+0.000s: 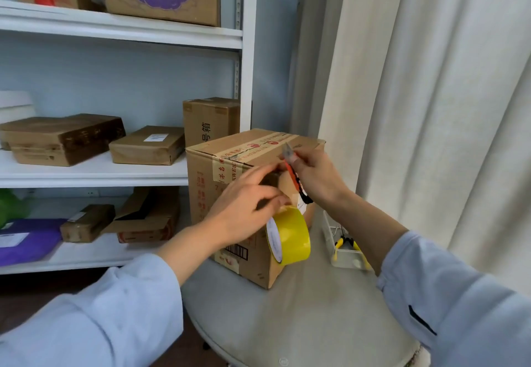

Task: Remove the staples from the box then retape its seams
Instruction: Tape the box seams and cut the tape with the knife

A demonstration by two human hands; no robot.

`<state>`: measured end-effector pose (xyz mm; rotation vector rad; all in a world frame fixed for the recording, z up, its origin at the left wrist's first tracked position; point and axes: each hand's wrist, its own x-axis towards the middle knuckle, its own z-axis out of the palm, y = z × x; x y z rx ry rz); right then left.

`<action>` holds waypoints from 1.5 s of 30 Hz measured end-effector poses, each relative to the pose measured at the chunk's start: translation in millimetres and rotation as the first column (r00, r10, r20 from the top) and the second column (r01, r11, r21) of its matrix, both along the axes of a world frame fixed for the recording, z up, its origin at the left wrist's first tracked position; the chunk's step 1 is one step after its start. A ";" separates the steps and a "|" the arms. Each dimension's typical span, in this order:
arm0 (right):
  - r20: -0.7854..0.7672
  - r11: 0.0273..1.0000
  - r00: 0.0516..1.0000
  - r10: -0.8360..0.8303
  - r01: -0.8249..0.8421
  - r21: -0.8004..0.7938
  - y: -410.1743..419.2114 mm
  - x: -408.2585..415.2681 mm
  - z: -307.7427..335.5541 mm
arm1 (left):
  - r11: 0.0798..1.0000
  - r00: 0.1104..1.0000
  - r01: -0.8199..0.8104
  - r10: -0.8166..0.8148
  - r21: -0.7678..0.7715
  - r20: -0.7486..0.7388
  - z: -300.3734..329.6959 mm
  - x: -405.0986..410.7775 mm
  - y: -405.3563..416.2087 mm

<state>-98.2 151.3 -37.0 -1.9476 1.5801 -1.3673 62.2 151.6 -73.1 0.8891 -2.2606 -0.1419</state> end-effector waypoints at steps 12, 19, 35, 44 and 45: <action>0.160 0.940 0.968 -0.194 0.136 0.314 27.1 -52.6 -23.2 | 0.938 0.939 0.175 -0.067 0.299 -0.338 -30.3 -45.8 3.6; -0.035 0.809 0.982 -0.185 0.173 0.562 24.6 -83.8 -83.4 | 0.895 0.959 0.163 -0.044 0.415 -0.281 -72.7 -76.6 -4.2; -0.482 0.640 0.841 -0.245 0.513 0.572 20.1 -130.3 -180.9 | 0.808 0.964 0.224 -0.099 0.545 -0.248 -124.2 -111.3 -27.7; 0.147 0.883 0.935 -0.322 0.241 0.404 15.7 -119.7 -155.2 | 0.832 0.975 0.171 -0.065 0.527 -0.213 -135.6 -114.2 -38.3; 0.278 0.909 0.929 -0.245 0.120 0.399 17.9 -117.0 -148.0 | 0.832 0.976 0.168 -0.065 0.528 -0.208 -135.9 -116.8 -37.9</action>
